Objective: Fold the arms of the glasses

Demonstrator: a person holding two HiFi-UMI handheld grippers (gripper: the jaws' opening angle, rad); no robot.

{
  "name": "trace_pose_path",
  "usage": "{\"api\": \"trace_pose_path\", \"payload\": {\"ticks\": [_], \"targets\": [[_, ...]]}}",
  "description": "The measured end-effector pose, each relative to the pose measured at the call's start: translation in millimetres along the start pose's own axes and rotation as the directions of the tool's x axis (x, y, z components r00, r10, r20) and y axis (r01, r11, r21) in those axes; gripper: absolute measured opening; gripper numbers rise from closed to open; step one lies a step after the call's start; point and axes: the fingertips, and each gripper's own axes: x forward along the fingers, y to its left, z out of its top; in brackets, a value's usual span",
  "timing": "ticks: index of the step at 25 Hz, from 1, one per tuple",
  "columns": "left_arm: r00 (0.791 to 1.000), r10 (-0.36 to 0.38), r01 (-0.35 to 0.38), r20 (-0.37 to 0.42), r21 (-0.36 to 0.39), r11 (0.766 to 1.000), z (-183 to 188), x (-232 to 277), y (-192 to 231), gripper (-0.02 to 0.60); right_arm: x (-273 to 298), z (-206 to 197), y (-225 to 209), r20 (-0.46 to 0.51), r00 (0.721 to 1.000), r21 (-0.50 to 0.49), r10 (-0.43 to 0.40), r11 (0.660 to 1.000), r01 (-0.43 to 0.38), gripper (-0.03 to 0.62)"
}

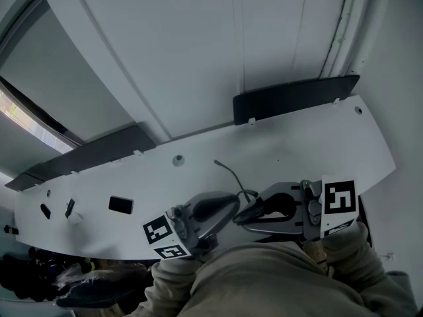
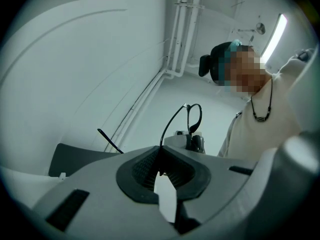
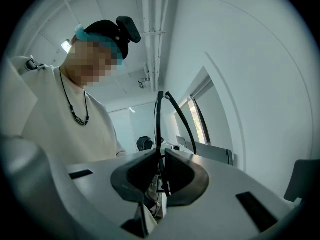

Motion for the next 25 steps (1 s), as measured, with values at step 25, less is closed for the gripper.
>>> {"api": "trace_pose_path", "payload": {"ticks": [25], "targets": [[0.997, -0.068, 0.070, 0.040, -0.042, 0.997, 4.2, 4.4, -8.7, 0.020, 0.8, 14.8, -1.9, 0.073, 0.995, -0.155, -0.061, 0.985, 0.071, 0.058]]}}
